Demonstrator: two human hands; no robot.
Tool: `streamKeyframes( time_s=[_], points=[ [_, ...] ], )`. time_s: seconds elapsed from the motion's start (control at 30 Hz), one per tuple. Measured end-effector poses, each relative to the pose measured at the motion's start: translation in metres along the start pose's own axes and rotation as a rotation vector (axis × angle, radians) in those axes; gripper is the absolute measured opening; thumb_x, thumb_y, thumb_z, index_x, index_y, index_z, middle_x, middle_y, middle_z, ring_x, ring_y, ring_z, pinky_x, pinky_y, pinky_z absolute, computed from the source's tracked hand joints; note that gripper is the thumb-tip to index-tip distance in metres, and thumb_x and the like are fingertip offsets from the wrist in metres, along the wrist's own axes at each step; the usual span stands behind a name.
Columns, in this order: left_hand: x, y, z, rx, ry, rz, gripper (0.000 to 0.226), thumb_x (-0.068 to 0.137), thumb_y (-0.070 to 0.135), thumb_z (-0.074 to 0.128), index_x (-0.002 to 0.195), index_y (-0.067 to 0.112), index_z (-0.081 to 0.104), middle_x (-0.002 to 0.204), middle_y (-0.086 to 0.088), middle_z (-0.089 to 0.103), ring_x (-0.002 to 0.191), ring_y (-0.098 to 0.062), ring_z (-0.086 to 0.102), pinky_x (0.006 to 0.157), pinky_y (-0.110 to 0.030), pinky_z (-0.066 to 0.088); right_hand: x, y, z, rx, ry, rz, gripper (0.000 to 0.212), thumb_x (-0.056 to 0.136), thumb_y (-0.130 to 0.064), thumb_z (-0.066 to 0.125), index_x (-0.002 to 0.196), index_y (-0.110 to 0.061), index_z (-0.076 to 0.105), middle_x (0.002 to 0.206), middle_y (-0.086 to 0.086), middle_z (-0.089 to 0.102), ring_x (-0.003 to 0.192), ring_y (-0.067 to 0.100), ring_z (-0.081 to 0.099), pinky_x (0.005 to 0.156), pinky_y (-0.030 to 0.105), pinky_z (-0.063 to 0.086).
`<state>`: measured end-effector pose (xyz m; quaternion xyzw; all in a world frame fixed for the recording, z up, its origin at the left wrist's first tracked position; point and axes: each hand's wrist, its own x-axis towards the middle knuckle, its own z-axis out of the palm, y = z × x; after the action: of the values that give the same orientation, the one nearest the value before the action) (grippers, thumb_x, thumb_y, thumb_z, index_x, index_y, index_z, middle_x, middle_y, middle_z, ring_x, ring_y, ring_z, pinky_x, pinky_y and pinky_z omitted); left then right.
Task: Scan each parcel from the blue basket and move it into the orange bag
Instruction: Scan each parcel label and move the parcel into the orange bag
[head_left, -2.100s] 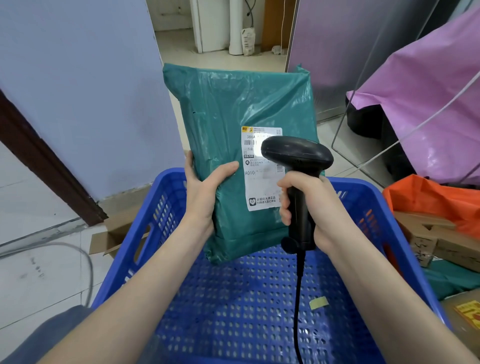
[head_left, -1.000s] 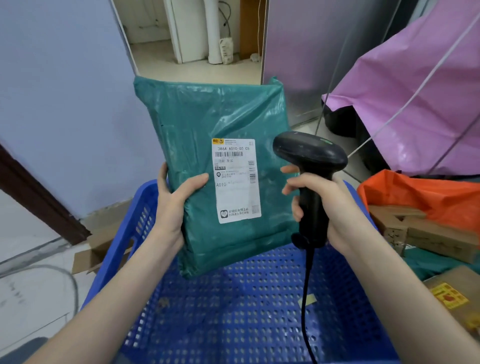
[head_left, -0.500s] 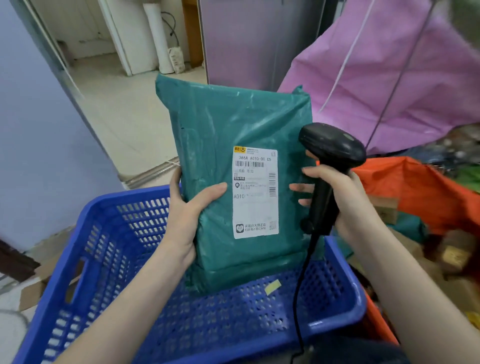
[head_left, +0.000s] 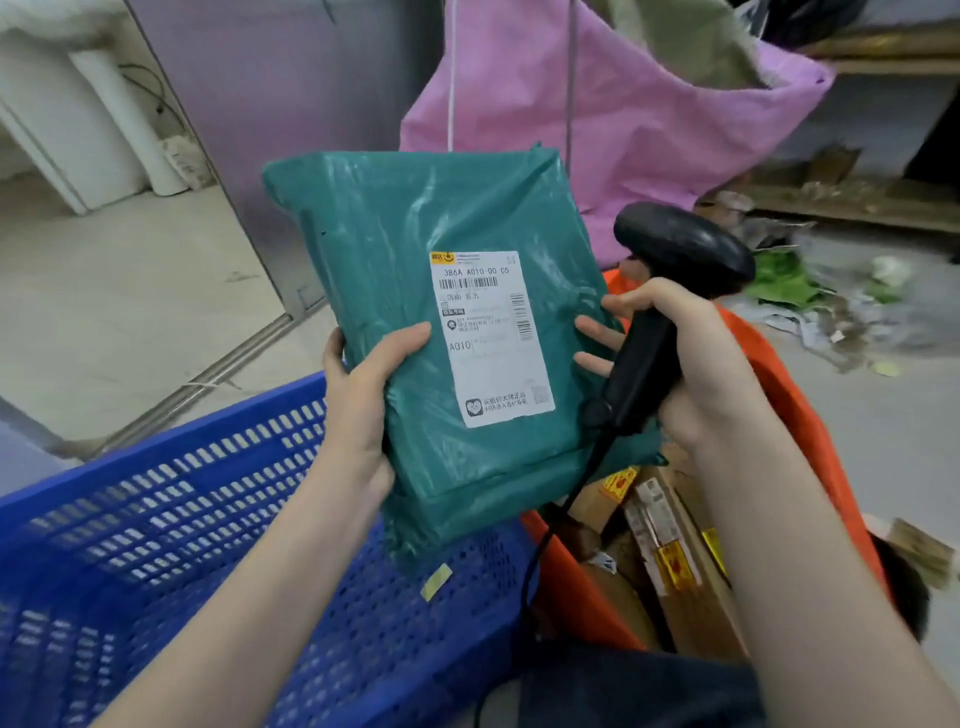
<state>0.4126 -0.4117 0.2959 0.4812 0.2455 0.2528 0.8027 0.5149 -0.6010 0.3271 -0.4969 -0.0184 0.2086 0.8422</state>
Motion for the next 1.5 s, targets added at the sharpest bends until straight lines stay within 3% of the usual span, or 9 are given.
streamKeyframes(
  time_s=[0.27,0.4,0.57,0.8,0.93,1.03,1.27,1.4,1.5],
  points=[
    [0.037,-0.066,0.091,0.111,-0.154,-0.246,0.087,0.049,0.036,0.086,0.129,0.017,0.056,0.114,-0.007,0.07,0.101,-0.028,0.069,0.084,-0.044,0.057,0.003,-0.026,-0.059,0.043,0.187,-0.054,0.024,0.084,-0.009,0.055,0.107,-0.014,0.058,0.101,0.007,0.058,0.092,0.027,0.07,0.068,0.034,0.06],
    [0.047,-0.109,0.11,0.154,-0.193,-0.392,0.093,0.041,0.035,0.088,0.127,0.019,0.057,0.111,-0.008,0.071,0.098,-0.029,0.07,0.084,-0.045,0.056,0.005,-0.023,-0.078,-0.035,0.262,-0.007,0.012,0.083,-0.007,0.055,0.093,-0.013,0.058,0.095,0.007,0.06,0.083,0.024,0.071,0.064,0.029,0.057],
    [0.064,-0.174,0.101,0.212,-0.136,-0.464,0.099,0.036,0.043,0.093,0.127,0.022,0.058,0.131,-0.009,0.058,0.105,-0.031,0.067,0.085,-0.051,0.055,0.009,-0.021,-0.086,-0.007,0.283,0.007,0.02,0.08,-0.009,0.058,0.1,-0.013,0.059,0.103,0.008,0.061,0.076,0.02,0.071,0.057,0.025,0.056],
    [0.044,-0.178,0.087,0.156,-0.216,-0.593,0.03,0.083,0.031,0.064,0.105,0.012,0.071,0.097,-0.012,0.073,0.081,-0.028,0.067,0.08,-0.039,0.054,0.012,-0.017,-0.081,-0.038,0.273,0.041,0.024,0.078,-0.01,0.06,0.102,-0.014,0.061,0.097,0.005,0.067,0.066,0.015,0.069,0.06,0.024,0.053],
    [0.043,-0.189,0.077,0.328,-0.193,-0.541,0.055,0.074,0.05,0.072,0.121,0.023,0.063,0.108,-0.005,0.072,0.095,-0.026,0.07,0.084,-0.039,0.055,0.012,-0.016,-0.077,-0.057,0.267,0.046,0.023,0.078,-0.01,0.06,0.101,-0.015,0.061,0.097,0.006,0.069,0.067,0.015,0.07,0.058,0.024,0.052],
    [0.038,-0.194,0.075,0.519,-0.112,-0.365,0.048,0.082,0.052,0.066,0.124,0.029,0.059,0.117,0.002,0.068,0.103,-0.019,0.065,0.096,-0.04,0.05,0.01,-0.015,-0.075,-0.069,0.263,0.043,0.021,0.079,-0.01,0.06,0.099,-0.014,0.061,0.094,0.006,0.07,0.067,0.015,0.069,0.057,0.023,0.052],
    [0.039,-0.184,0.079,0.562,-0.122,-0.351,0.084,0.066,0.062,0.066,0.139,0.03,0.04,0.128,0.0,0.058,0.111,-0.022,0.06,0.098,-0.044,0.048,0.009,-0.013,-0.07,-0.119,0.231,0.046,0.02,0.08,-0.01,0.061,0.099,-0.014,0.061,0.093,0.005,0.07,0.066,0.015,0.069,0.058,0.023,0.053],
    [0.04,-0.176,0.082,0.538,-0.157,-0.38,0.071,0.075,0.055,0.067,0.136,0.029,0.042,0.127,-0.001,0.059,0.107,-0.022,0.062,0.094,-0.042,0.051,0.01,-0.012,-0.064,-0.131,0.199,0.055,0.028,0.081,-0.009,0.059,0.108,-0.012,0.06,0.09,0.005,0.069,0.065,0.014,0.068,0.057,0.022,0.054],
    [0.042,-0.168,0.084,0.566,-0.151,-0.369,0.096,0.064,0.064,0.066,0.147,0.03,0.029,0.144,-0.002,0.044,0.123,-0.022,0.052,0.099,-0.039,0.045,0.011,-0.011,-0.059,-0.152,0.167,0.059,0.021,0.081,-0.009,0.058,0.102,-0.012,0.06,0.089,0.005,0.068,0.063,0.014,0.067,0.057,0.021,0.054]
  ],
)
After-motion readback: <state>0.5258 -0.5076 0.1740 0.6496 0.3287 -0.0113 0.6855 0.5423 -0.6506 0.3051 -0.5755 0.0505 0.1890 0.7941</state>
